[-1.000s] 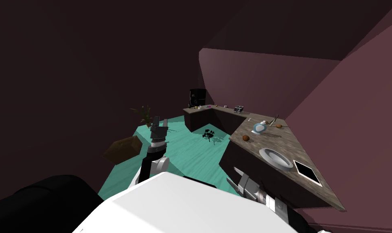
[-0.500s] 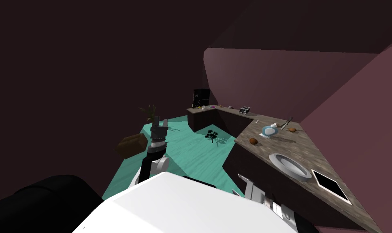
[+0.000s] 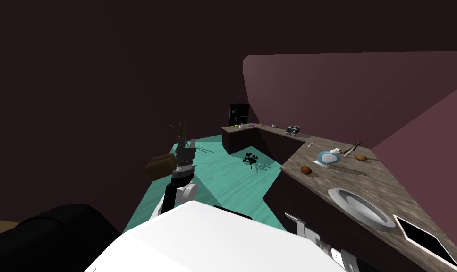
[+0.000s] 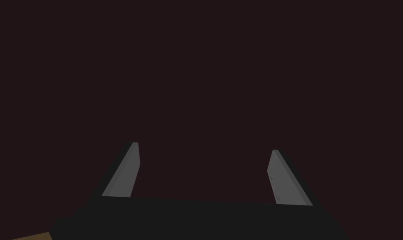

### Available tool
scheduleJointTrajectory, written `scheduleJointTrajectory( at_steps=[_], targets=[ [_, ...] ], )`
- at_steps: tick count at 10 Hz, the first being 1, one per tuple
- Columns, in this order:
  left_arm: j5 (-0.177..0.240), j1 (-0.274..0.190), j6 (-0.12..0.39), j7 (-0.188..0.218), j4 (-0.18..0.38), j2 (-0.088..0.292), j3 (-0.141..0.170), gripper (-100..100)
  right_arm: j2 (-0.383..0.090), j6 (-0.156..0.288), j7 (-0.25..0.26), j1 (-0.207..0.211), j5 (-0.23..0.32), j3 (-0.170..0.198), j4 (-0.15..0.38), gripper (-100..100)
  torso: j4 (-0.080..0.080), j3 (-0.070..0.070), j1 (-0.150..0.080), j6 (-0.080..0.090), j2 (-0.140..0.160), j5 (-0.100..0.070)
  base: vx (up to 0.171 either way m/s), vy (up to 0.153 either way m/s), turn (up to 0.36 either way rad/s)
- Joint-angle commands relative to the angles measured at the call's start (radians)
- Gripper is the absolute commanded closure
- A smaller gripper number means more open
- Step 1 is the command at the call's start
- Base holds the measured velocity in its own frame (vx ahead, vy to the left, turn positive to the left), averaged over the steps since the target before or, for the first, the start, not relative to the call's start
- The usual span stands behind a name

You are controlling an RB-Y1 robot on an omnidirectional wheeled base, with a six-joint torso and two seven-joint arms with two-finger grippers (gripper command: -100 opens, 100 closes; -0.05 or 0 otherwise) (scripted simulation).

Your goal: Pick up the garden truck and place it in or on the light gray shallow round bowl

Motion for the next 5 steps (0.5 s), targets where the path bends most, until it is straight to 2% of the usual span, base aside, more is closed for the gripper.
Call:
scheduleJointTrajectory(
  at_steps=[1, 2, 5],
  targets=[
    [0.0, 0.0, 0.0, 0.0, 0.0, 0.0, 0.0, 0, -0.026, 0.005, -0.007, -0.011, 0.029, 0.013, 0.006, -100, 0.0, 0.0, 0.0, 0.0, 0.0, 0.0, 0.014, 0.011, -0.03],
    [0.0, 0.0, 0.0, 0.0, 0.0, 0.0, 0.0, 0, -0.067, 0.005, -0.005, 0.005, 0.071, 0.018, 0.022, -100, 0.0, 0.0, -0.001, 0.0, 0.001, 0.0, 0.023, 0.029, 0.204],
    [0.0, 0.0, 0.0, 0.0, 0.0, 0.0, 0.0, 0, -0.153, 0.005, -0.002, 0.02, 0.148, 0.022, 0.038, -100, 0.0, 0.0, 0.0, -0.001, -0.001, 0.0, 0.034, 0.026, 0.128]
  ],
)
